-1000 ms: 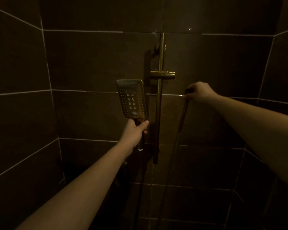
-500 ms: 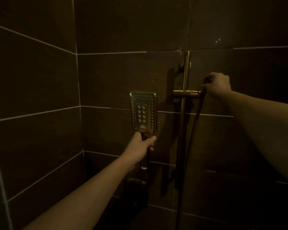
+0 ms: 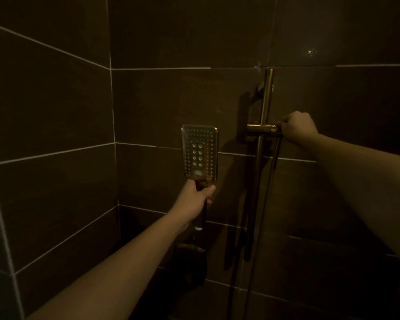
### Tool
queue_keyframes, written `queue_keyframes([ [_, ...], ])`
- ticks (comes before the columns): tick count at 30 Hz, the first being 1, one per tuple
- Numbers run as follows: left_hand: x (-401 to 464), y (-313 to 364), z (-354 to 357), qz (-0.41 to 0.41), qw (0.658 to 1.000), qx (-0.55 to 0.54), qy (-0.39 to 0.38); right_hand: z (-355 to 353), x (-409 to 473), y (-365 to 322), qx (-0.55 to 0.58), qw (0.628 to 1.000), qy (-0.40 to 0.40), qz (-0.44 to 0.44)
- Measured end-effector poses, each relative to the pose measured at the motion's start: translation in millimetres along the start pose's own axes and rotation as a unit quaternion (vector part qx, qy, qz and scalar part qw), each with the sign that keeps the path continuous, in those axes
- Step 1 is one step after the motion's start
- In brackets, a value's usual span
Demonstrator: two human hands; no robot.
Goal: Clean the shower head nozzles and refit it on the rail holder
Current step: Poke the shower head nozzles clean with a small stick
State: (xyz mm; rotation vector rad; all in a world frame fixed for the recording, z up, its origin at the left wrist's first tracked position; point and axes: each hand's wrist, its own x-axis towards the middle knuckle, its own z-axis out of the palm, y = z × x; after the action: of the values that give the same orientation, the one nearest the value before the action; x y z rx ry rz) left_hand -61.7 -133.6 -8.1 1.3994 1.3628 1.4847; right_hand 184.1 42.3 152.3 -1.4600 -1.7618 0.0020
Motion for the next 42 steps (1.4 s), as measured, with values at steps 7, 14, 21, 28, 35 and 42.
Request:
queue_keyframes([
  [7,4,-11,25,-0.008,0.999,-0.031,-0.024,9,-13,3,-0.082,0.995,-0.016,-0.047],
  [14,-20,-25,59,-0.003,0.998,-0.033,-0.049,8,-57,20,-0.063,0.995,-0.074,0.005],
  [21,-88,-60,118,0.036,0.993,0.007,-0.115,-5,-231,108,-0.033,0.990,-0.053,0.124],
  [28,-173,-120,195,-0.002,0.958,0.053,-0.283,-72,-451,219,-0.167,0.943,-0.028,0.286],
  [35,-265,-148,260,-0.037,0.892,0.092,-0.442,-146,-635,250,-0.265,0.853,-0.034,0.449],
  [42,-330,-141,312,-0.022,0.845,0.090,-0.527,-225,-746,273,-0.360,0.773,0.003,0.523],
])
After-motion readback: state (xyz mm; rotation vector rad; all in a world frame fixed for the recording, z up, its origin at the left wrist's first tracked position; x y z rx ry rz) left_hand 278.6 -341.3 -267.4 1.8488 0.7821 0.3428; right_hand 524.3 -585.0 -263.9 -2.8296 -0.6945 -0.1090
